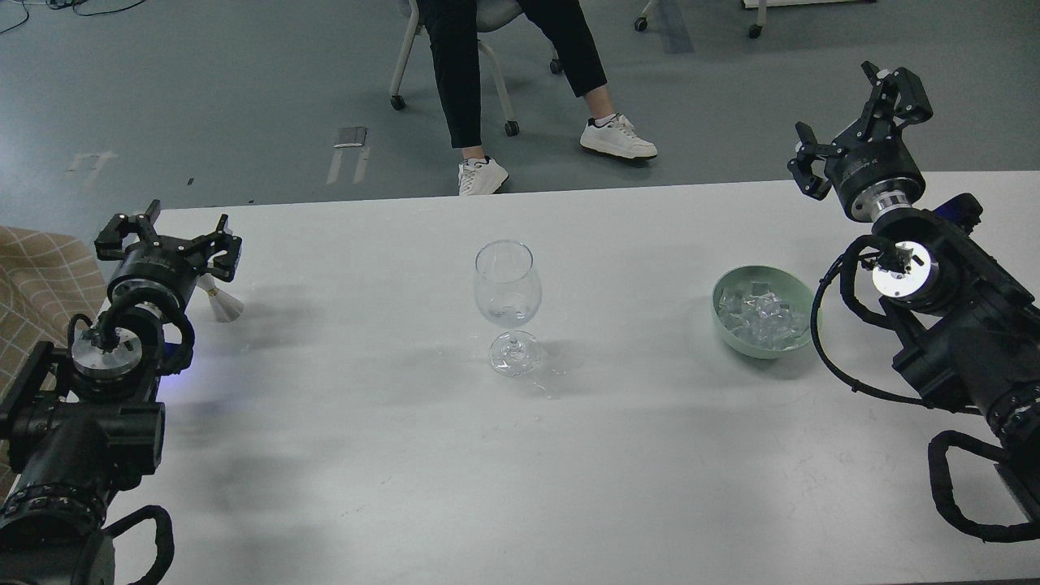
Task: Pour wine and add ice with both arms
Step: 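Set the jigger cup down on the table and open the left gripper, then reach the right gripper toward the green bowl of ice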
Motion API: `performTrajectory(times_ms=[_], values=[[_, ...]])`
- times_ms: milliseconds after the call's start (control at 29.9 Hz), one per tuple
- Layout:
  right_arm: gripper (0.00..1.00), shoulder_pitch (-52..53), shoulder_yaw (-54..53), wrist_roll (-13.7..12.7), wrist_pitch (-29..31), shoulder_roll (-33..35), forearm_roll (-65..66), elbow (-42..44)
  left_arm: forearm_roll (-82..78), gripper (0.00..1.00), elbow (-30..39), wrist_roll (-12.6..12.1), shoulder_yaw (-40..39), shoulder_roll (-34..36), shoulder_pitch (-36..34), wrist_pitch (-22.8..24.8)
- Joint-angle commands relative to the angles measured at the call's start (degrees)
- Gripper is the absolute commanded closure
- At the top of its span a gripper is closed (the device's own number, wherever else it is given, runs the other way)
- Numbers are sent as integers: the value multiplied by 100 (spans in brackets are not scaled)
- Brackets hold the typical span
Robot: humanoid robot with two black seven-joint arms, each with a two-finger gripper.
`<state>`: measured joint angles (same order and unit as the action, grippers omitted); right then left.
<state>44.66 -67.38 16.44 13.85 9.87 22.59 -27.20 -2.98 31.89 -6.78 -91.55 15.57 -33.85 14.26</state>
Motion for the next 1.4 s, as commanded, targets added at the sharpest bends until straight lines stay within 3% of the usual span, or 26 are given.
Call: performTrajectory(times_ms=[0, 167, 401, 568, 735, 869, 1203, 1370], values=[[0, 17, 6, 0, 12, 76, 17, -267, -9, 3, 596, -17, 5, 95, -69, -29], [0, 8, 390, 0, 12, 488, 44, -873, -79, 2, 1178, -78, 136, 183, -25, 33], [0, 114, 1490, 8, -23, 1368, 667, -1682, -80, 2, 1284, -17, 997, 570, -561, 7], [0, 105, 1772, 8, -23, 2219, 2543, -2315, -80, 2, 1486, -52, 1245, 631, -667, -28], [0, 96, 1939, 8, 12, 2633, 4375, -2869, -71, 2, 1645, -43, 1262, 640, -588, -55], [0, 157, 2579, 17, 12, 3423, 5929, -3615, -62, 2, 1645, -8, 1219, 632, -570, 6], [0, 439, 4187, 131, 83, 4084, 6934, -4486, -1, 2, 1768, -34, 1271, 570, -298, 42], [2, 333, 4752, 96, 30, 4075, 7497, -4461, -1, 2, 1777, -8, 1236, 526, -289, 42]])
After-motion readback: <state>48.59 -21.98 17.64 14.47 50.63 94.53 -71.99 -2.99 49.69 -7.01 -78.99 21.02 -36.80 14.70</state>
